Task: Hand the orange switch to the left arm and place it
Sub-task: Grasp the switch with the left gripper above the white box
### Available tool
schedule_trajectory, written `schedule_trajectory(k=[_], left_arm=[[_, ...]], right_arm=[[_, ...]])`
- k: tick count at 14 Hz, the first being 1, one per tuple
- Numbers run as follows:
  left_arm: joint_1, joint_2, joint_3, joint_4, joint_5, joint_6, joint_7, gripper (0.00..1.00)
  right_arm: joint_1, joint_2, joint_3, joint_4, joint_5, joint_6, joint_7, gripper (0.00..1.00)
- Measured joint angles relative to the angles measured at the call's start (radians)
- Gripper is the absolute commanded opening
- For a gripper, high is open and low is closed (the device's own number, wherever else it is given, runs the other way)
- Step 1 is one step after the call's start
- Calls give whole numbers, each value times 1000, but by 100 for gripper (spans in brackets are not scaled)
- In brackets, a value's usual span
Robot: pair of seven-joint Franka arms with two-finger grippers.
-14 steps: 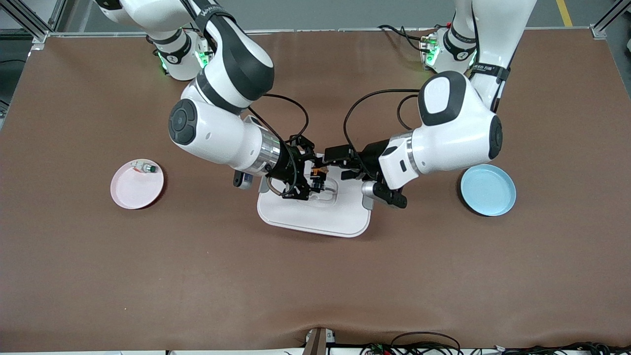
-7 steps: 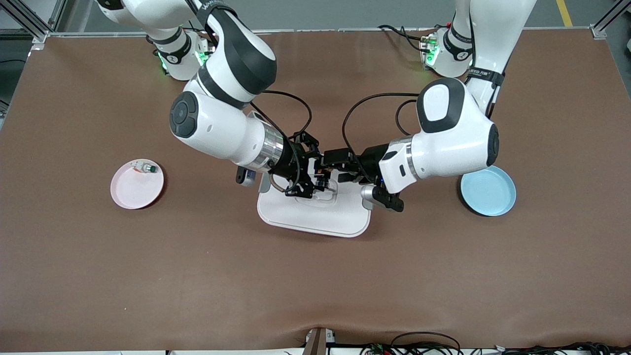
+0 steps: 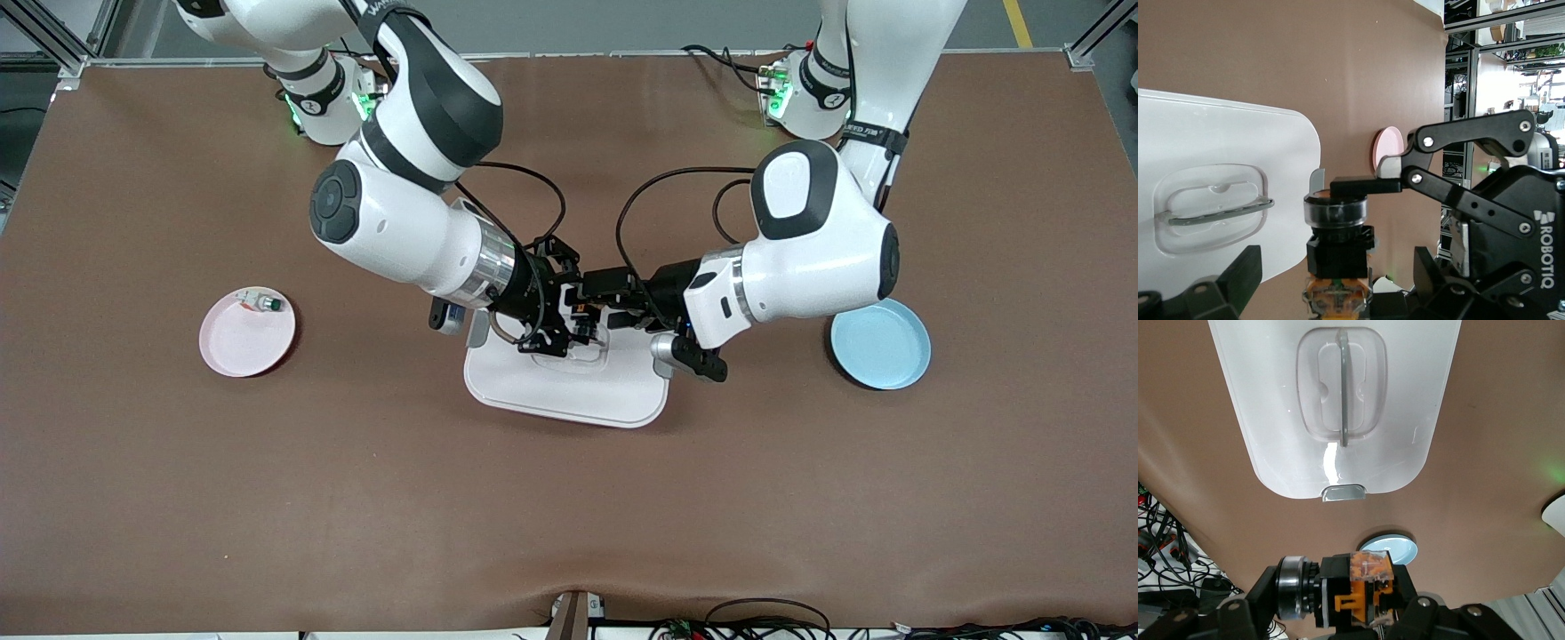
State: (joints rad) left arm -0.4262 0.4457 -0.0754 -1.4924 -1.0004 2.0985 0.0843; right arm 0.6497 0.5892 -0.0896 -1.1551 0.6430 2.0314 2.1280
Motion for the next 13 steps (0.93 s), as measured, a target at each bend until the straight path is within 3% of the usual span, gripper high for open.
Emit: schedule_trajectory(k=[1, 2, 7, 9, 13], left_arm=[[0, 0, 0, 0, 0, 0, 7, 100], [0, 0, 0, 0, 0, 0, 18, 83], [1, 1, 0, 0, 0, 1, 45, 20], [1, 1, 0, 3, -6, 2, 44, 3], [3, 2, 0, 2, -7, 4, 44, 0]], right_arm=[[0, 0, 0, 1, 0, 0, 0, 0], [0, 0, 0, 2, 0, 0, 1, 0], [0, 1, 0, 5, 0, 0, 1, 0], [1, 4, 0, 5, 0, 3, 1, 0], [1, 7, 0, 7, 0, 9, 1, 0]])
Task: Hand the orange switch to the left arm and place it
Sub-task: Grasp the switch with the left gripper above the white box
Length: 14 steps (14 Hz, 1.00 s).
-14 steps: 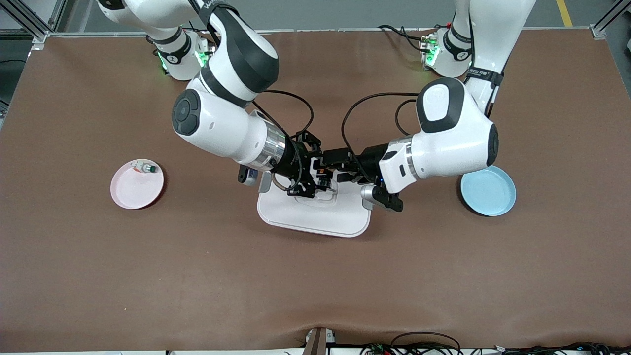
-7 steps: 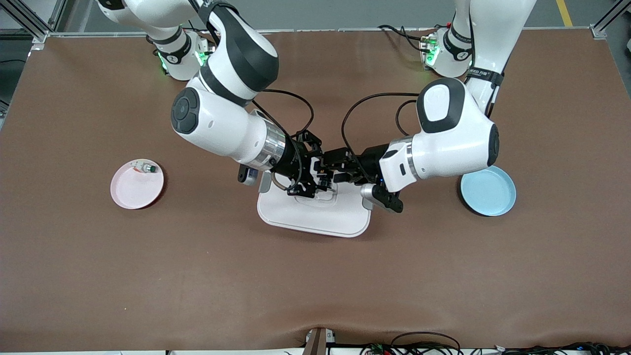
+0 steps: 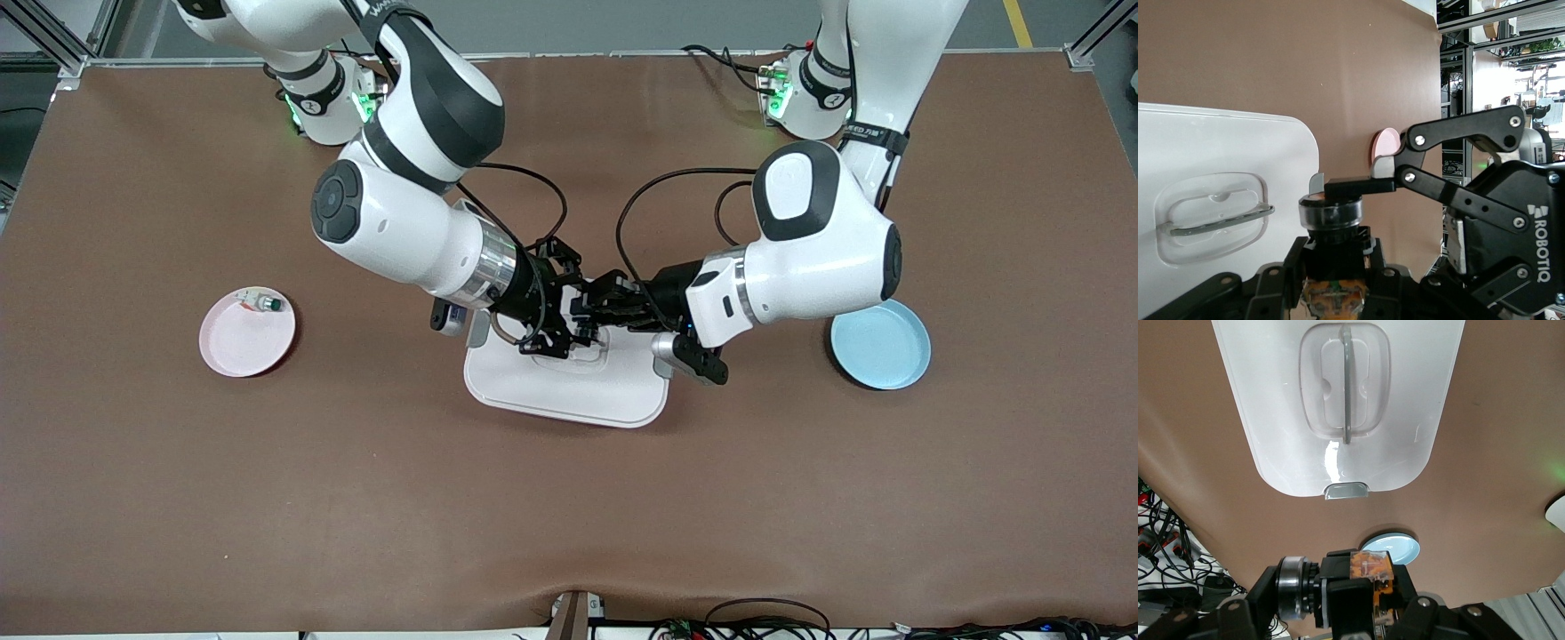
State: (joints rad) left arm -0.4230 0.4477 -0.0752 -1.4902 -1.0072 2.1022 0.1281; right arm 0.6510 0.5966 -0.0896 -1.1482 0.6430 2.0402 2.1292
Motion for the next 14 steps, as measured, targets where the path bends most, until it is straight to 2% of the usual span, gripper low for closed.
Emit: schedule_trajectory(k=[2, 3, 4, 5, 6, 14], left_arm=[[0, 1, 0, 0, 0, 0, 0, 0], [1, 2, 0, 0, 0, 0, 0, 0], [1, 2, 0, 0, 0, 1, 0, 0], [1, 2, 0, 0, 0, 1, 0, 0], [1, 2, 0, 0, 0, 1, 0, 0], [2, 2, 0, 1, 0, 1, 9, 0]], right_arm=[[0, 2, 0, 2, 0, 0, 0, 0], [0, 3, 0, 3, 0, 0, 0, 34], [0, 4, 0, 3, 0, 0, 0, 62], [0, 4, 0, 3, 0, 0, 0, 71], [0, 4, 0, 4, 0, 0, 0, 100], [0, 7, -5, 4, 0, -2, 0, 100]])
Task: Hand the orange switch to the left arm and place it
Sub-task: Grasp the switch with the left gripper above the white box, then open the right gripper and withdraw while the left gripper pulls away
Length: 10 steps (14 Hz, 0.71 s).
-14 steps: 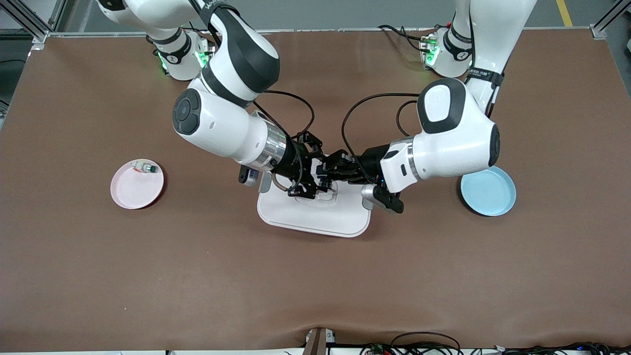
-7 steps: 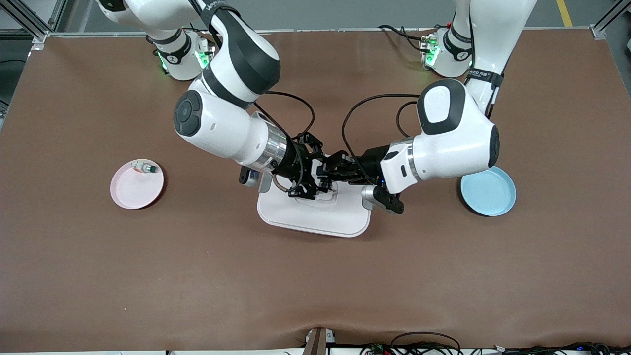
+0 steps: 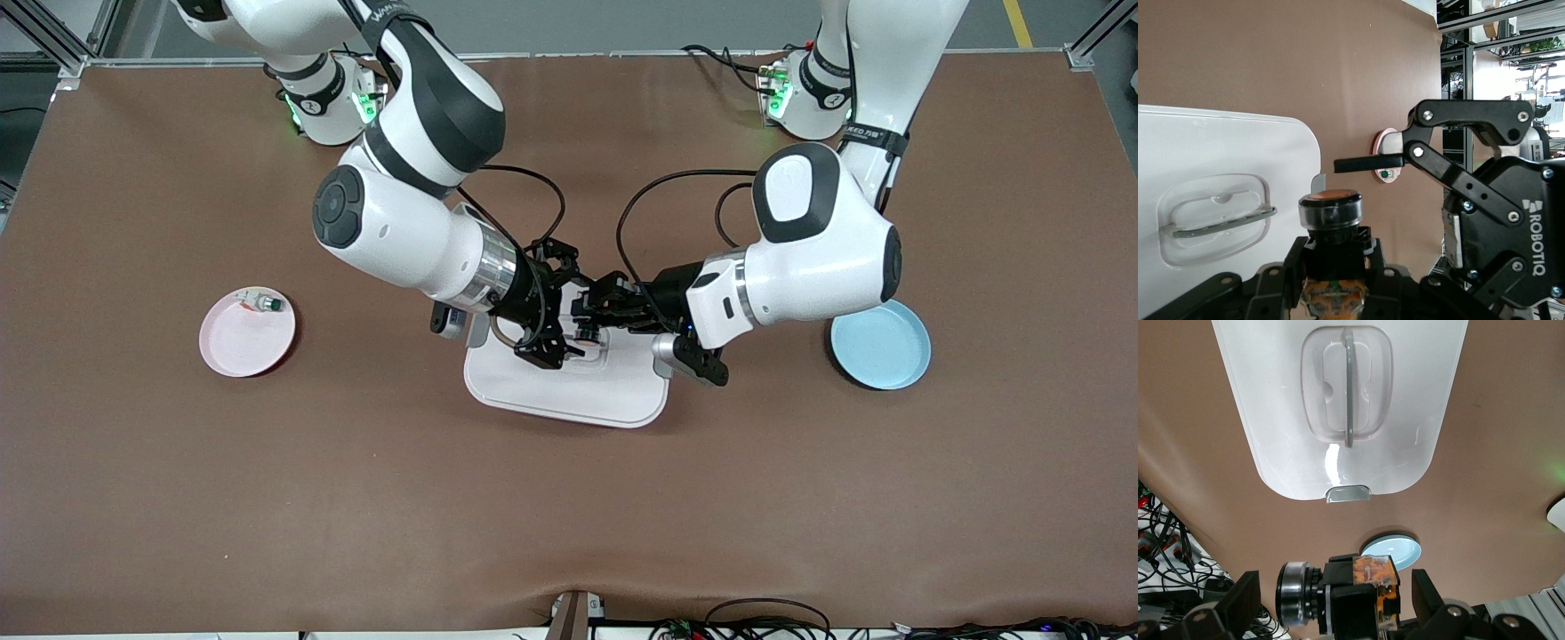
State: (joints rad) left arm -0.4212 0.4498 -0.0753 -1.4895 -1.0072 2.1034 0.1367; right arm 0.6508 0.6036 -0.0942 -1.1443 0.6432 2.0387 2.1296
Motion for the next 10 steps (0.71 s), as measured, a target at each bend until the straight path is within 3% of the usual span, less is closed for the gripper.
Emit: schedule_trajectory(k=[6, 10], left_arm=[[31, -29, 4, 10, 12, -81, 0, 0], [78, -85, 5, 14, 131, -189, -18, 0]], right_arm=[[-16, 1, -12, 0, 0, -40, -60, 100], [-76, 1, -17, 11, 0, -196, -202, 100]])
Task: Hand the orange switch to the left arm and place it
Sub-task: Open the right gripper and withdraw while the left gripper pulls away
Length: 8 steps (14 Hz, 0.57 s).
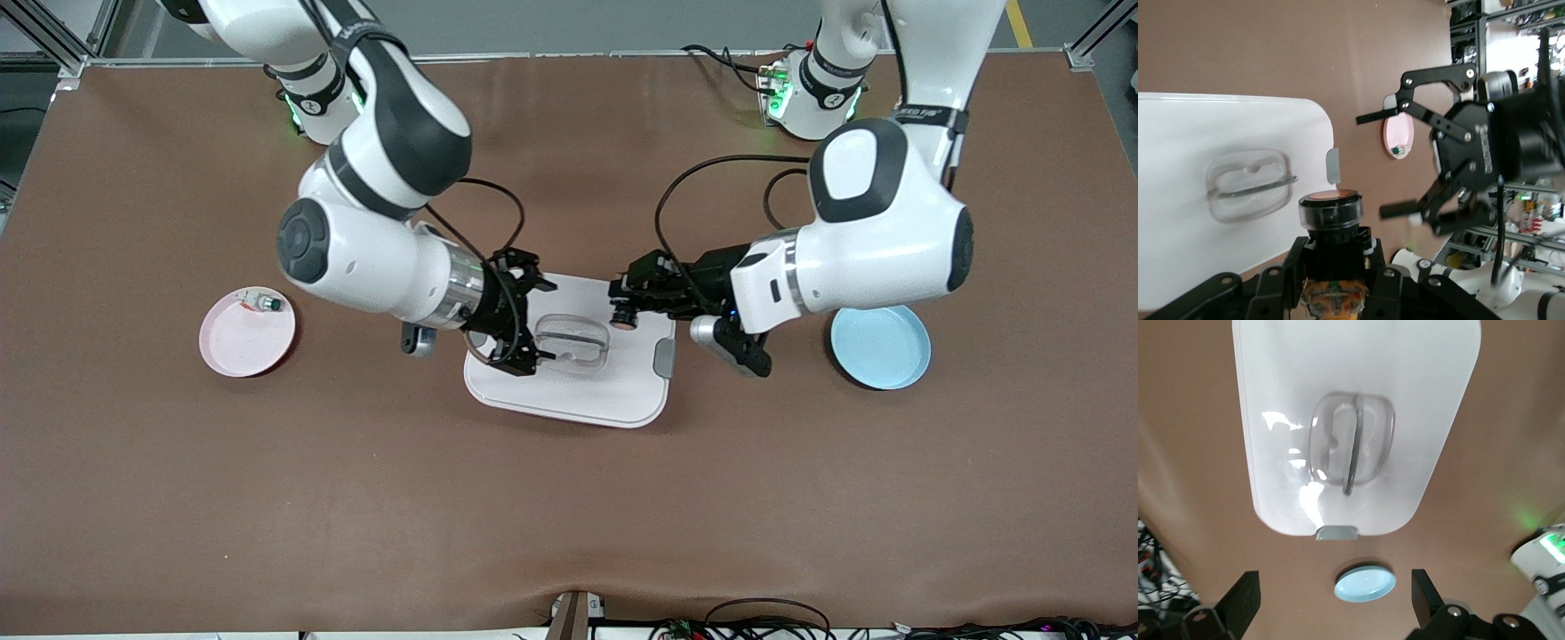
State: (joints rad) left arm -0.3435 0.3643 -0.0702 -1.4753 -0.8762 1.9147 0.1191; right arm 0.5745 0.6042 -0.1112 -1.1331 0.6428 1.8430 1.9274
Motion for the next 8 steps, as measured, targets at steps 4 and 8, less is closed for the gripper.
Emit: schedule_trajectory(k=[4, 8], left_arm=[[38, -57, 1, 4, 114, -89, -3, 0], [61, -109, 2, 8, 220, -179, -3, 0]], right_arm=[[-112, 0, -3, 64, 0, -223, -168, 100], [-235, -1, -4, 118, 0, -408, -360, 100]])
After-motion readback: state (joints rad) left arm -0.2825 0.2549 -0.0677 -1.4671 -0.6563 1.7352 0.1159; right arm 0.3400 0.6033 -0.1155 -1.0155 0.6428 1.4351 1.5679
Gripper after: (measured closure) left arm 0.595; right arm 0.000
